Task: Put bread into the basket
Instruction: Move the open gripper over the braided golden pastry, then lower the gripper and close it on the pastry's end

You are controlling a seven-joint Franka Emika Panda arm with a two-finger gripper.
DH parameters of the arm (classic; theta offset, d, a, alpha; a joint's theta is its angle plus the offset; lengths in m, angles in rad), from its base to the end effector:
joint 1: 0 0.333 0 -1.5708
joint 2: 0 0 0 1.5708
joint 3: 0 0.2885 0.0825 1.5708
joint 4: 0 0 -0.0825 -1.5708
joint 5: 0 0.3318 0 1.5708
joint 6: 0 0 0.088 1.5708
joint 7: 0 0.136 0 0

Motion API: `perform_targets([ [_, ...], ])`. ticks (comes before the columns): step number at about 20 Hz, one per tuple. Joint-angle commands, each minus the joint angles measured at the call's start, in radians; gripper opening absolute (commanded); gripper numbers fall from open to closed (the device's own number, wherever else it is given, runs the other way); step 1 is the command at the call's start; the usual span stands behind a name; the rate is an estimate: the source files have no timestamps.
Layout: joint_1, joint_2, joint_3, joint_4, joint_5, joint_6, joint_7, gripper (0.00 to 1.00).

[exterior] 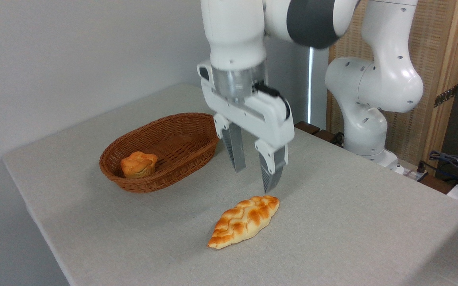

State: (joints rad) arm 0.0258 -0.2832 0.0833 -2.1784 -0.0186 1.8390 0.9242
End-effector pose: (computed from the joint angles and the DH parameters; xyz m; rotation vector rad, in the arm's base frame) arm 0.4173 0.0454 0.4644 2.8262 -1.2177 -0.0455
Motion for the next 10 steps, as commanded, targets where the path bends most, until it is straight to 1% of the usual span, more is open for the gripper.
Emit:
perform_targets([
  [1,-0.001,-0.020,0.003,-0.093,0.016,0.081,0.005,1.00],
  [4,-0.001,-0.014,0.001,-0.124,0.016,0.123,0.010,1.00],
  [8,-0.001,-0.002,0.001,-0.149,0.017,0.143,0.010,1.00],
  [10,-0.003,0.001,0.001,-0.182,0.017,0.183,0.010,1.00],
])
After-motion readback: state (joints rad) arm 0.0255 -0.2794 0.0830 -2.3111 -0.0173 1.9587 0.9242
